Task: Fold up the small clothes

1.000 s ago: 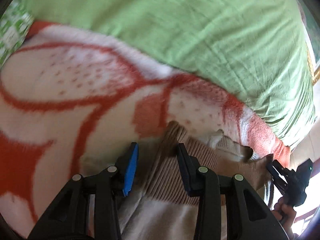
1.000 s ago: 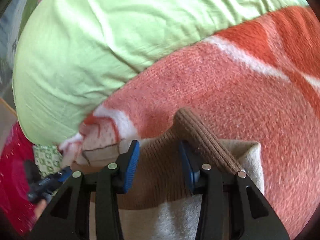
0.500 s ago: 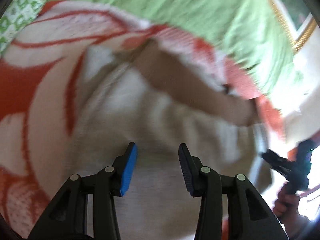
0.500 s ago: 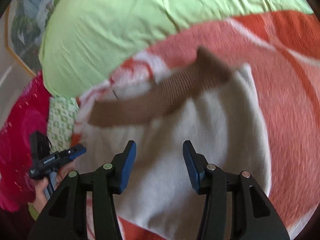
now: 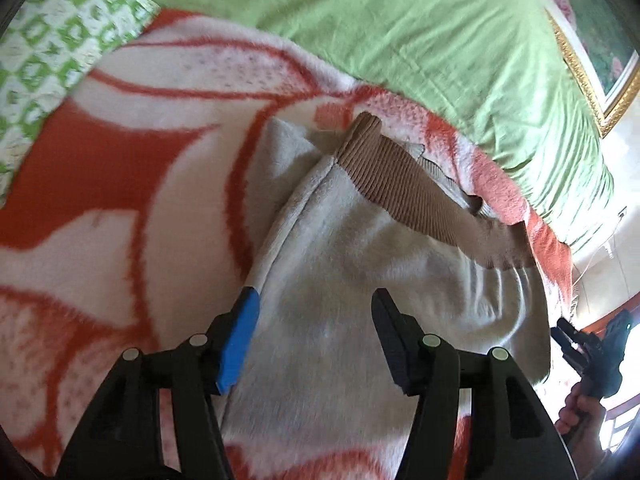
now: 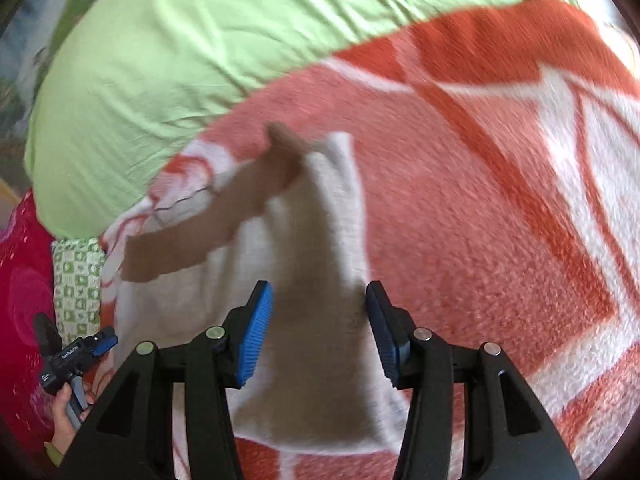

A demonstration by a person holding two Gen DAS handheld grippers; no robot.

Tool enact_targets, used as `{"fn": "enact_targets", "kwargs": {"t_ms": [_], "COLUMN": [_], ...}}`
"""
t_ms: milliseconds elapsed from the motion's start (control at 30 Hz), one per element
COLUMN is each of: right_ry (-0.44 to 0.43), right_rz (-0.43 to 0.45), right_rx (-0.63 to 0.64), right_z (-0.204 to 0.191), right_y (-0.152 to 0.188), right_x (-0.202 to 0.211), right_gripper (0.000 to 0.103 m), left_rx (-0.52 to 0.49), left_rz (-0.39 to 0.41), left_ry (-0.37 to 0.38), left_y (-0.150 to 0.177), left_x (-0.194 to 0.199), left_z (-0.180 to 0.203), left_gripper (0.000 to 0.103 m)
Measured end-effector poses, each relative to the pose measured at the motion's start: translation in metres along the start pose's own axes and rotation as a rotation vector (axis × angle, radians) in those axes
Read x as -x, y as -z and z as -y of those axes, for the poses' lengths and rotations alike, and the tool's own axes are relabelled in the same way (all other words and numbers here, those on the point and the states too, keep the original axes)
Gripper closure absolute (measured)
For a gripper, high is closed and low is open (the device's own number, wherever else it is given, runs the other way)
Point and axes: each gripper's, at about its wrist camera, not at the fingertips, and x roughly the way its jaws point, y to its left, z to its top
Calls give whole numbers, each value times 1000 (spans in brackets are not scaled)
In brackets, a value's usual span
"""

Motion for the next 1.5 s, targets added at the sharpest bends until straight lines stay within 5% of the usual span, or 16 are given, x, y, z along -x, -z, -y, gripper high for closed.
{"fn": "enact_targets", "kwargs": {"t_ms": [233,367,533,633,833,900,1000,1233,1400,1500], "right_ry": [-100,-169,-179,-56,-86,-106,-123,-155,-272,-329], "right_rz": [-59,-163,-290,-274,-187,-168,-156,-148,-185,-246], "right_rx": [43,97,119,83,52,57,67,62,32,56], "right_z": [-42,-68,-76,-59,-66,-72,-76,-71,-71,-83], "right_y": [13,30,48,43,21,15,8,-6,-23,-31], "right_x": [-20,-49,-93,-98,-76,-70,-68,-62,-70,-86], "right_gripper": [52,52,52,52,52,51,51,51,50,33], "left_rx": [144,270,327,354,479,452,366,-8,-247,-293], "left_rz": [-49,-62,-77,-52,-3,-5,-13,25,-56,-144], "left_ry": [-18,-63,-16,0,31,54,56,182,264,253], "left_y": [43,70,88,88,76,68,56,38,62,84], "left_x": [14,7,-7,-14,-33,-36,-37,-18,-47,-82], "left_z": [-36,-53,-54,-47,-48,-43,-27,87,172,185], "left_gripper": [38,33,30,23,26,66,83,90,91,91]}}
